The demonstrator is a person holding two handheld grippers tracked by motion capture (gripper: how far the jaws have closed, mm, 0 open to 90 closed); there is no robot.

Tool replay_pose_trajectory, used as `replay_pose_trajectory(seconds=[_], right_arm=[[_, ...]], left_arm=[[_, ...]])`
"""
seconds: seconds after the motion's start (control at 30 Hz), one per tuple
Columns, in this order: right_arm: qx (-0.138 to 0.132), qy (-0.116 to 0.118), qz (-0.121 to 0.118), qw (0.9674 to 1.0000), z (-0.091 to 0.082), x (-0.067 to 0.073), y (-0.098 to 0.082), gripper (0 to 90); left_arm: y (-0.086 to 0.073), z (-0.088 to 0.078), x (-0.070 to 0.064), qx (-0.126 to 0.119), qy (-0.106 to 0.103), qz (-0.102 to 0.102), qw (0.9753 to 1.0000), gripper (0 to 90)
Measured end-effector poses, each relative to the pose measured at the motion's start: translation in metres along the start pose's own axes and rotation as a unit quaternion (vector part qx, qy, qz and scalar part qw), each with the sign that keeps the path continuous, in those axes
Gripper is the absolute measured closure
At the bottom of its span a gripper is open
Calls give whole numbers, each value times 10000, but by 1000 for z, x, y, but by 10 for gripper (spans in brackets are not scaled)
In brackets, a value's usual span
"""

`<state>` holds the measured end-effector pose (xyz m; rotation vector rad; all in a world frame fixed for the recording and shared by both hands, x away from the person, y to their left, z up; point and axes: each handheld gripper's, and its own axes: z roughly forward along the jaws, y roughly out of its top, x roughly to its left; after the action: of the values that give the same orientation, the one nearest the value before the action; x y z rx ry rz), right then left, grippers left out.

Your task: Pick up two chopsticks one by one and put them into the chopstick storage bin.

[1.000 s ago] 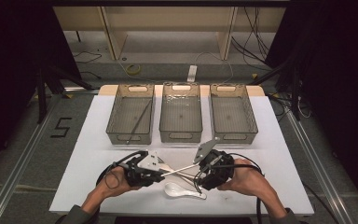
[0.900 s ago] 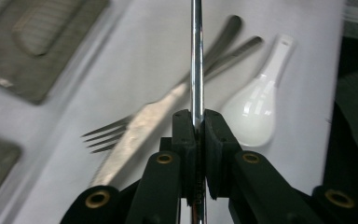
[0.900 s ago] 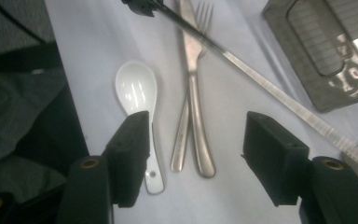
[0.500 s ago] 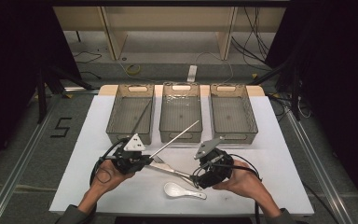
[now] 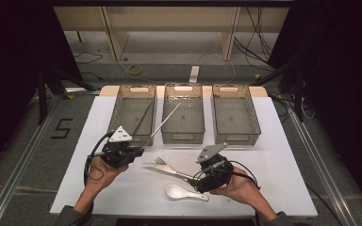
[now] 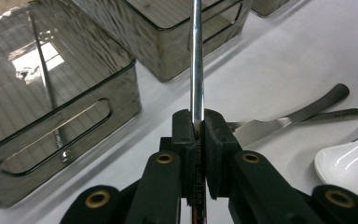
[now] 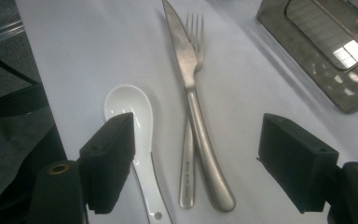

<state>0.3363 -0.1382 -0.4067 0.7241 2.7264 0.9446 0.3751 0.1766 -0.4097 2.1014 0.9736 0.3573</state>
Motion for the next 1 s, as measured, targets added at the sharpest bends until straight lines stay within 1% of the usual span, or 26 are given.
replay_pose_trajectory(seconds=[0.03,0.07,0.13,0.17,0.23,0.3,0.37,0.43,0.5,0.57,0.67,0.73,0.87,0.9,0.93,0.97,1.0], right_arm=[[-10,5,47,10000,1,1,-1,279],[-5,7,15,10000,2,1,-3,278],[-2,38,46,10000,4,2,-6,277],[2,48,91,9999,4,3,-7,276],[25,72,12,10000,5,3,-9,274],[18,93,58,9999,6,5,-11,274],[39,118,53,9999,7,5,-13,270],[33,107,40,9999,7,5,-15,267],[6,118,108,9999,7,6,-17,263],[-2,85,123,9999,7,6,-19,258],[-23,100,152,9998,7,5,-21,256],[-15,98,174,9998,7,5,-22,255],[23,125,197,9997,7,7,-24,254],[28,122,247,9996,7,7,-24,254],[27,114,225,9997,8,7,-24,254],[64,126,148,9998,7,7,-25,254],[69,132,154,9998,8,7,-25,254]], left_arm=[[0,-1,1,-32,38,2,10000,835],[0,-2,3,-37,68,1,10000,835],[2,-2,6,-49,110,-44,9999,835],[2,-2,8,-79,136,-92,9998,836],[4,-2,13,-114,149,-174,9997,836],[6,-2,19,-120,180,-279,9994,835],[8,-1,27,-187,200,-439,9987,835],[9,-1,34,-213,264,-536,9980,835],[12,-1,40,-257,328,-612,9973,835],[15,-1,45,-266,401,-655,9967,835],[20,3,51,-274,463,-739,9958,835],[23,6,56,-273,545,-806,9949,835],[27,12,70,-228,714,-902,9931,835],[27,14,73,-222,747,-935,9926,835],[27,15,77,-203,768,-969,9921,835],[27,17,80,-199,795,-1004,9916,835],[27,19,83,-180,811,-1018,9913,835]])
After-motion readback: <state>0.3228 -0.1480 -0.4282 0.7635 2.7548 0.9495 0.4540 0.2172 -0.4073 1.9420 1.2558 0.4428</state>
